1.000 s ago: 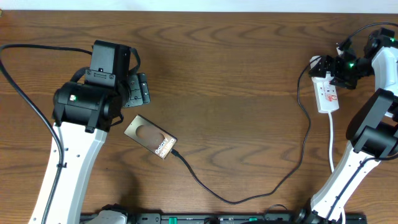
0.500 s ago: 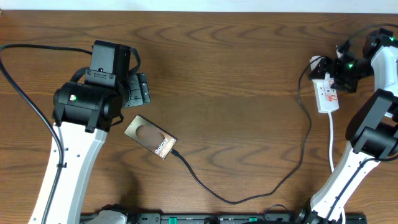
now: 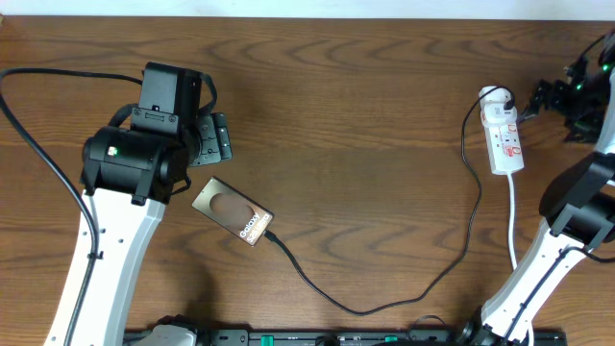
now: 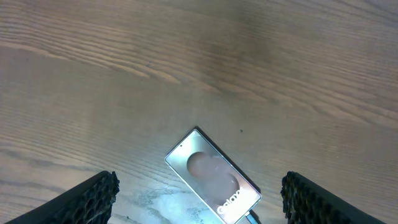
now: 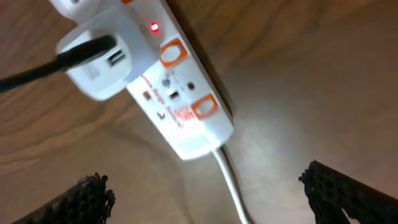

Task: Plug charger to phone and switch on socket
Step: 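Lift the right gripper up and away from the power strip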

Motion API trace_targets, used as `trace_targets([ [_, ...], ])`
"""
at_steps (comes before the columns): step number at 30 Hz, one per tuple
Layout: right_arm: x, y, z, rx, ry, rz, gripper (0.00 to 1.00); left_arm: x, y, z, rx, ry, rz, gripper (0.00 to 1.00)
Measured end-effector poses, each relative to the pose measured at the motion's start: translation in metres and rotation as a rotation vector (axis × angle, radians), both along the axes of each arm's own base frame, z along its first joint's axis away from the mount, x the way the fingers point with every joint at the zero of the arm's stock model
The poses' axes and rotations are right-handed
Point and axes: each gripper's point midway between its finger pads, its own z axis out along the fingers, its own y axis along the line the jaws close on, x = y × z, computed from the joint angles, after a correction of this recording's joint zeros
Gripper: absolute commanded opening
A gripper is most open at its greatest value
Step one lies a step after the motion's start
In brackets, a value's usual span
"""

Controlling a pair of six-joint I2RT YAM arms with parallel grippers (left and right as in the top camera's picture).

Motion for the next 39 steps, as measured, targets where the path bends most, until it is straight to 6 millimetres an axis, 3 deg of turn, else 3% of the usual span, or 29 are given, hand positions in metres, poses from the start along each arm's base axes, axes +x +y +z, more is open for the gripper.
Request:
trace_targets([
  [5,0.008,0.002,0.038,-0.039,-0.077,-0.002,0.99,0.000,0.000,0.000,0.000,0.000,0.000,0.86],
  [11,0.013,0.023,0.072,-0.009,-0.170,-0.004,0.99,0.000,0.000,0.000,0.000,0.000,0.000,0.86],
  [20,0.002,0.056,0.151,0.005,-0.363,-0.004,0.99,0.000,0.000,0.000,0.000,0.000,0.000,0.86],
  [22,0.000,0.060,0.160,0.004,-0.386,0.000,0.99,0.000,0.000,0.000,0.000,0.000,0.000,0.86],
  [39,-0.001,0.062,0.166,0.010,-0.402,0.001,0.99,0.000,0.000,0.000,0.000,0.000,0.000,0.86],
])
